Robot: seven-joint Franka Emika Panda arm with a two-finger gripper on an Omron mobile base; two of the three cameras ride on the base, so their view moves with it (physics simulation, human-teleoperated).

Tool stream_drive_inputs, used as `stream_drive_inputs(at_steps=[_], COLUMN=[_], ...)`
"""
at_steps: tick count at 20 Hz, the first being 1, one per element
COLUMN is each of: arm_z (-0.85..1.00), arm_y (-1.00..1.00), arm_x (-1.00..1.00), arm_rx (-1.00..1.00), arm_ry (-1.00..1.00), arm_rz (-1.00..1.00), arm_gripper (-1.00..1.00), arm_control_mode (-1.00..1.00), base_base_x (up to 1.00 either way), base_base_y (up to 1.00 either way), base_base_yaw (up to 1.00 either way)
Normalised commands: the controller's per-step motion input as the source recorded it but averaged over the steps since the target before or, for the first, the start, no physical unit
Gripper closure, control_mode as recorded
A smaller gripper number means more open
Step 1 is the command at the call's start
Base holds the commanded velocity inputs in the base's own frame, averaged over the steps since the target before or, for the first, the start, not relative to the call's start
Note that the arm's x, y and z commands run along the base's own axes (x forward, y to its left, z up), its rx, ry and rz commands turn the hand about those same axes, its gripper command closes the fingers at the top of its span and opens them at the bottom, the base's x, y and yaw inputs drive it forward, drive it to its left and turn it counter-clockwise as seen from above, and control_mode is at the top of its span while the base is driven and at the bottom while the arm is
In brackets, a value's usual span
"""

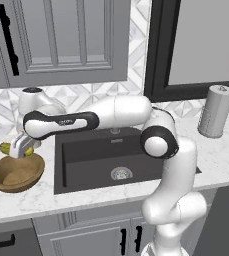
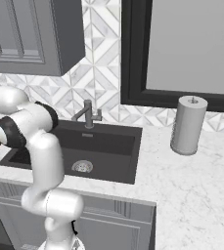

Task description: Pick the cucumber from the sink and place it in the bowl. Then pick the bowl and place it in the microwave. Then close the microwave door and press the start button.

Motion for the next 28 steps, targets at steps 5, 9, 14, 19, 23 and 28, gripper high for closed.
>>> stream_drive_inputs(at_steps=[5, 9, 14, 19, 23, 28], arm_z=[-0.31, -0.16, -0.56, -0.54, -0.56, -0.51], arm_y=[0.24, 0.2, 0.0, 0.0, 0.0, 0.0], arm_x=[0.24, 0.19, 0.01, 0.09, 0.13, 0.21], arm_rx=[-0.02, -0.03, -0.02, 0.0, 0.0, 0.0], arm_ry=[0.02, 0.08, 0.0, 0.0, 0.0, 0.01], arm_rz=[-0.03, -0.08, 0.0, 0.0, 0.0, 0.0], arm_gripper=[1.0, 1.0, 1.0, 1.0, 1.0, 1.0], arm_control_mode=[-1.0, -1.0, -1.0, -1.0, -1.0, -1.0], base_base_x=[0.0, 0.0, 0.0, 0.0, 0.0, 0.0], base_base_y=[0.0, 0.0, 0.0, 0.0, 0.0, 0.0], base_base_yaw=[0.0, 0.0, 0.0, 0.0, 0.0, 0.0])
